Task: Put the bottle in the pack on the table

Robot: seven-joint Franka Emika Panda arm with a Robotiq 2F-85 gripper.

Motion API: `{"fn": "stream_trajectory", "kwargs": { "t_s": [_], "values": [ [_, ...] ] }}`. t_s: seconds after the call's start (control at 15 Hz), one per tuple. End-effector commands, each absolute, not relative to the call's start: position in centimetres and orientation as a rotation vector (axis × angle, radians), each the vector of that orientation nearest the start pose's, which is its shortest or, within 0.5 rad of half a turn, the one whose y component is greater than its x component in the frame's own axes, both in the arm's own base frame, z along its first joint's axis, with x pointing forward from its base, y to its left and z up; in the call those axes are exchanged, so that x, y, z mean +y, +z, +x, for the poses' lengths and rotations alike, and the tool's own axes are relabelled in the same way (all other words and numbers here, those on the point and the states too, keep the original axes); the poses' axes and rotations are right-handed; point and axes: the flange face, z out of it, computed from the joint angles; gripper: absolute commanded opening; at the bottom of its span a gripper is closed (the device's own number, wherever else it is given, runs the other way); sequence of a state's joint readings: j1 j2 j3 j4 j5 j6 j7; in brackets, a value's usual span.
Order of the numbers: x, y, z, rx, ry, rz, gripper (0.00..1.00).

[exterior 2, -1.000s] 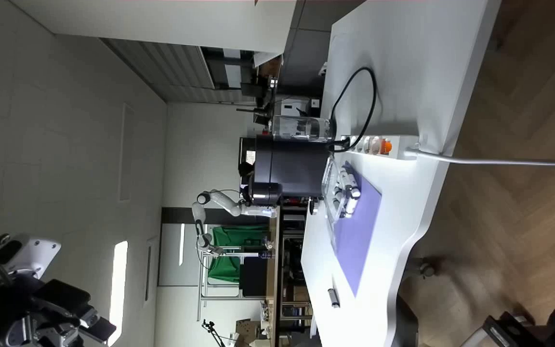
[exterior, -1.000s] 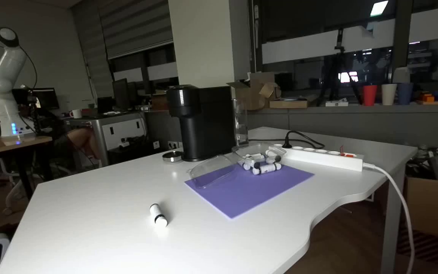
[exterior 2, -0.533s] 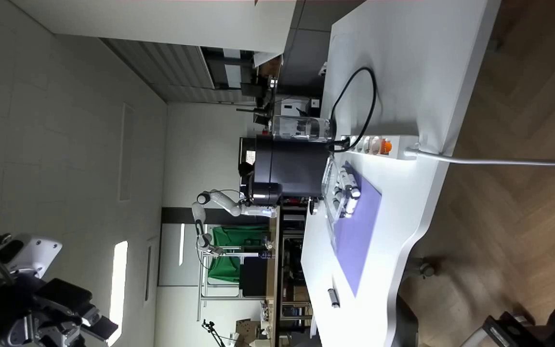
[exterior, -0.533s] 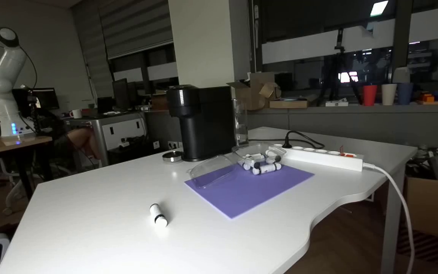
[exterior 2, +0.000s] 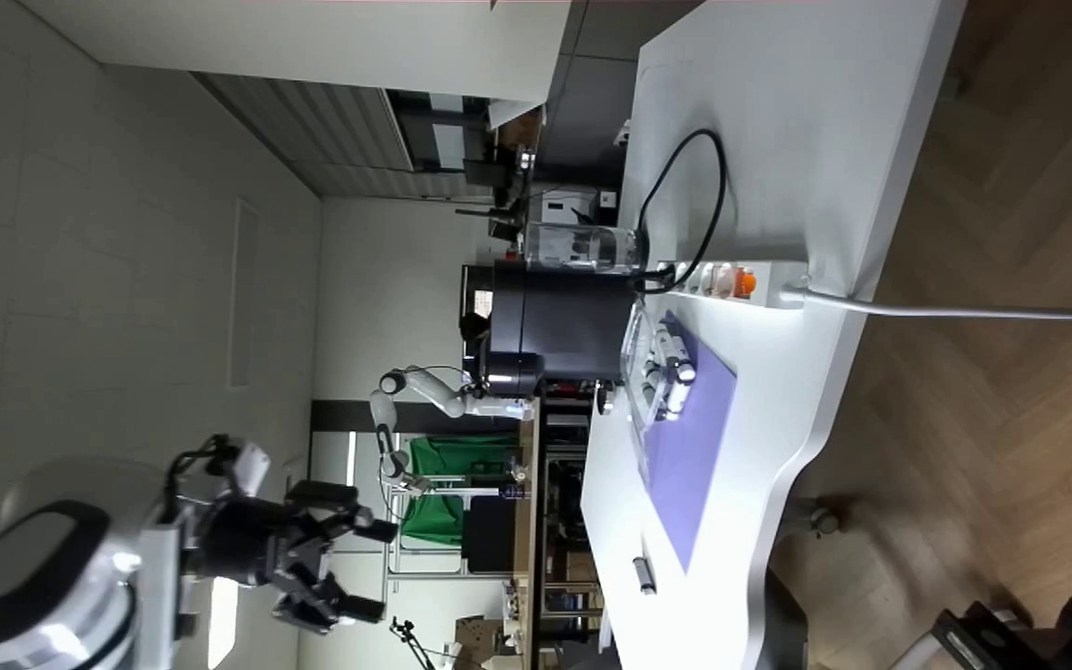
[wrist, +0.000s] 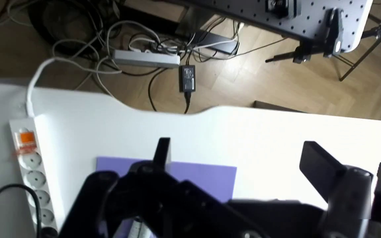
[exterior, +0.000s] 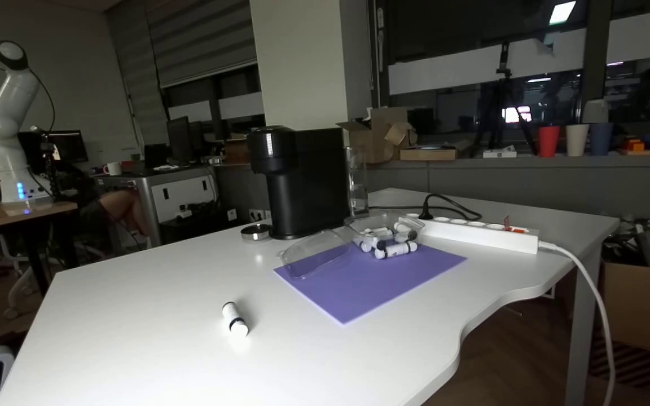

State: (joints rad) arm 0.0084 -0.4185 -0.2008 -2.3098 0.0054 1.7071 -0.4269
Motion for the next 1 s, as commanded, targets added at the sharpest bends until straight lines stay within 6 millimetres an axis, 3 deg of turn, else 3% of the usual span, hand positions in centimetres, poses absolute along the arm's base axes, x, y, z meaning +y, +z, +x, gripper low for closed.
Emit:
{"fn": "stream_trajectory", "kwargs": {
  "t_s": [0.0, 0.4, 0.6, 0.67, 0.73, 0.93],
  "values": [
    [-2.3, 43.6, 44.2, -0.518, 0.074, -2.984, 1.0],
    [10.7, 31.3, 48.5, -0.818, -0.069, -2.995, 1.0],
    [16.4, 25.0, 50.0, -0.798, 0.006, -3.008, 1.0],
    [17.3, 23.4, 50.3, -0.768, 0.078, -3.027, 1.0],
    [15.6, 25.8, 48.2, -0.839, 0.014, -2.994, 1.0],
    [17.5, 22.3, 49.5, -0.814, 0.086, -2.999, 1.0]
  ]
}}
